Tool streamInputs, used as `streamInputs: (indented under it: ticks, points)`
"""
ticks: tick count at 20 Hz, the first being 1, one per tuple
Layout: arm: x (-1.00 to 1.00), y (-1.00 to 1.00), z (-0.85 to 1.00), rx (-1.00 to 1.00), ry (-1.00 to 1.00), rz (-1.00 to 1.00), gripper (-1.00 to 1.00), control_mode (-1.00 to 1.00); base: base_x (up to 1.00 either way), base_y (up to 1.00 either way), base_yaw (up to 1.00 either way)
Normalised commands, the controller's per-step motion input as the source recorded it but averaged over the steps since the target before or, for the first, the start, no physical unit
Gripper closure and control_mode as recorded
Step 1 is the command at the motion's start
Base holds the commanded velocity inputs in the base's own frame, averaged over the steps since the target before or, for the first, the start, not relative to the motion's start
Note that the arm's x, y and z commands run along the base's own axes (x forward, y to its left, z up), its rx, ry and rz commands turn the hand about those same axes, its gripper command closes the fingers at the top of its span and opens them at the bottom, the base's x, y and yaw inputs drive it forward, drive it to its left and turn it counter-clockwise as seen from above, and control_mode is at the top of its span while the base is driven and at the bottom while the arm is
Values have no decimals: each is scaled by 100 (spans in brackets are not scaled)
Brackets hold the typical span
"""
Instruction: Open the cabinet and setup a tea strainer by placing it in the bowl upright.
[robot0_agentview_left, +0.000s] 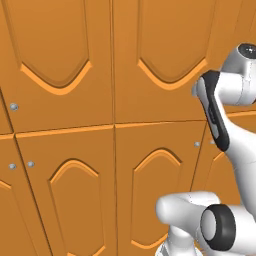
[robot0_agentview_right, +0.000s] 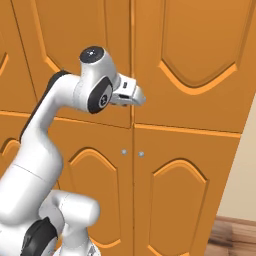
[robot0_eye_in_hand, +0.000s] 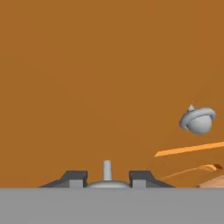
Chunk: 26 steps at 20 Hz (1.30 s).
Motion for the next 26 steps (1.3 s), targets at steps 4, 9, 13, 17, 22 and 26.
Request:
streamInputs:
  ticks: [4,9,13,17,22,26]
  points:
    - [-100,0,26,-1,-10,-17,100,-100,0,0,0]
    - [-100,4,34,-5,-12,-19,100,-100,0,0,0]
    - [-100,16,46,-6,-14,-20,100,-100,0,0,0]
    - [-100,14,53,-3,-9,-20,100,-100,0,0,0]
    - [-100,1,52,0,-12,-11,100,-100,0,0,0]
    - [-100,29,35,-1,-10,-9,100,-100,0,0,0]
